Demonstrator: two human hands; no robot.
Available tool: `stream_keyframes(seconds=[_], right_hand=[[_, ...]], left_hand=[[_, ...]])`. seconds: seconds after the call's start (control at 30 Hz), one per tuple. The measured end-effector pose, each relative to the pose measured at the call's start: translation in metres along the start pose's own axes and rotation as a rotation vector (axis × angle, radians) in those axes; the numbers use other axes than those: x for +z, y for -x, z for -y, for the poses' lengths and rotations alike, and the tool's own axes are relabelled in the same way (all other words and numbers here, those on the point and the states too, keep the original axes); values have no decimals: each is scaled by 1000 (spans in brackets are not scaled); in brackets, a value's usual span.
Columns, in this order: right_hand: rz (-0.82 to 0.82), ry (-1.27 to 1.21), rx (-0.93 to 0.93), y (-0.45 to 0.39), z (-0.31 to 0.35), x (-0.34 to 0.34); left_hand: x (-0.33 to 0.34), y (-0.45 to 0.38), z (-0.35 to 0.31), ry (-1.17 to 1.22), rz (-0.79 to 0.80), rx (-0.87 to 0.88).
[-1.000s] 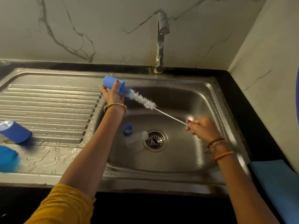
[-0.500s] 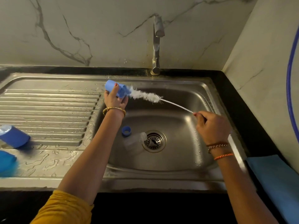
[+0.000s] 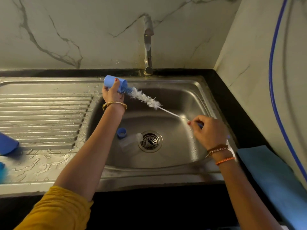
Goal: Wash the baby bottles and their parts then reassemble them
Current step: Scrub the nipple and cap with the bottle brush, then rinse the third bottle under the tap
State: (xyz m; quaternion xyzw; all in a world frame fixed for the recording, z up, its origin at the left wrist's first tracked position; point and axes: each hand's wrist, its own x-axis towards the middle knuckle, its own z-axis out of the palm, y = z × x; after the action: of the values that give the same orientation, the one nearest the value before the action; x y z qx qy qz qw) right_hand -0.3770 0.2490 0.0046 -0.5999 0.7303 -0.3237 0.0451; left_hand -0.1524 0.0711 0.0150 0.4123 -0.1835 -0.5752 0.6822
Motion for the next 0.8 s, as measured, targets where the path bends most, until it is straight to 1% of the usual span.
stream_keyframes(seconds=[0.03, 0.07, 0.1, 0.17, 0.2, 0.23, 0.27, 0.3, 0.4, 0.47, 0.57, 0.6, 0.67, 0.73, 0.8], right_hand=[[-40, 4, -3, 2, 2, -2], [-10, -59, 36, 3, 2, -3], [71, -176, 124, 4, 2, -4], [261, -440, 377, 6, -4, -8], [327, -545, 507, 6, -11, -11], [351, -621, 612, 7, -19, -13], [327, -664, 684, 7, -28, -16], [273, -697, 727, 8, -35, -19], [30, -752, 741, 5, -48, -26], [-139, -653, 672, -2, -50, -29], [-308, -308, 531, -15, -52, -26], [-337, -220, 517, -19, -53, -26], [-370, -130, 526, -27, -56, -24], [-380, -66, 561, -34, -59, -21], [-374, -17, 592, -40, -64, -18]], left_hand=[[-1, 1, 1, -25, -7, -11], [-2, 1, 2, -35, -10, -29], [-4, 1, 3, -7, -8, -55], [-6, -1, -1, 159, 3, -135], [-6, -4, -5, 250, 8, -165], [-7, -6, -7, 311, 8, -180], [-7, -8, -9, 322, 10, -187], [-6, -7, -9, 280, 19, -193], [1, 5, 3, 9, 74, -259], [8, 16, 19, -162, 78, -329], [16, 33, 53, -380, 129, -423], [17, 40, 68, -433, 146, -424], [13, 55, 102, -485, 181, -397], [2, 65, 135, -660, 238, -398], [-9, 72, 154, -877, 323, -451]])
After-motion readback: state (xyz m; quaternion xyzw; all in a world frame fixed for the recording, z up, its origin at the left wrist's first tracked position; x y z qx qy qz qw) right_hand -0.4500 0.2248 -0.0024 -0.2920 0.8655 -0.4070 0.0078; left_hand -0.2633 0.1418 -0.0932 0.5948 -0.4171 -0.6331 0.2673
